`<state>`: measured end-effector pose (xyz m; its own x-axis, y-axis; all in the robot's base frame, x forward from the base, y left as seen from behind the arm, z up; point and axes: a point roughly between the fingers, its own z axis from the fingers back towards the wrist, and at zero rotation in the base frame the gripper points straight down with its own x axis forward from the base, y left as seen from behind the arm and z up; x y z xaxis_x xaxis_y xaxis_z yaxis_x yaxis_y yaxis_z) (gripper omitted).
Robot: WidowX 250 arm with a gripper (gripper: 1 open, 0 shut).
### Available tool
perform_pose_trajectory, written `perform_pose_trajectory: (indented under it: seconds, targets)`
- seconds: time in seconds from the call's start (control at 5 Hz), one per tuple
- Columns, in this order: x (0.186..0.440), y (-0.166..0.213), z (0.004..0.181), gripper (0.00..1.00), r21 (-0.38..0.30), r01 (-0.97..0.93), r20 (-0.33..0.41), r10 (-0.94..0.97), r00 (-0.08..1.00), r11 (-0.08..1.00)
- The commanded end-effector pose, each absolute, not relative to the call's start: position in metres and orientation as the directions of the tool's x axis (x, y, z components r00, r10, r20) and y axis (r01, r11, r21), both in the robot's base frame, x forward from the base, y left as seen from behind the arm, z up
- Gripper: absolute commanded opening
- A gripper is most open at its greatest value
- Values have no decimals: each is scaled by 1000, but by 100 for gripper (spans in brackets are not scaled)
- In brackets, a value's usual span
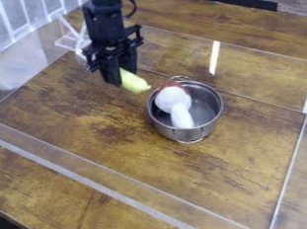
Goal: Move the green spoon to the right
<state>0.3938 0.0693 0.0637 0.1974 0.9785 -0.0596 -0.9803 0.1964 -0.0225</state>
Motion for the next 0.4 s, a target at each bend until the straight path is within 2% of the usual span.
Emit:
perform_pose_trajectory:
  seconds: [0.0,0.2]
  targets:
    - [395,67,105,0,-127,-964,-2,972,234,232]
    - [388,65,109,0,-142,-957,15,967,254,254]
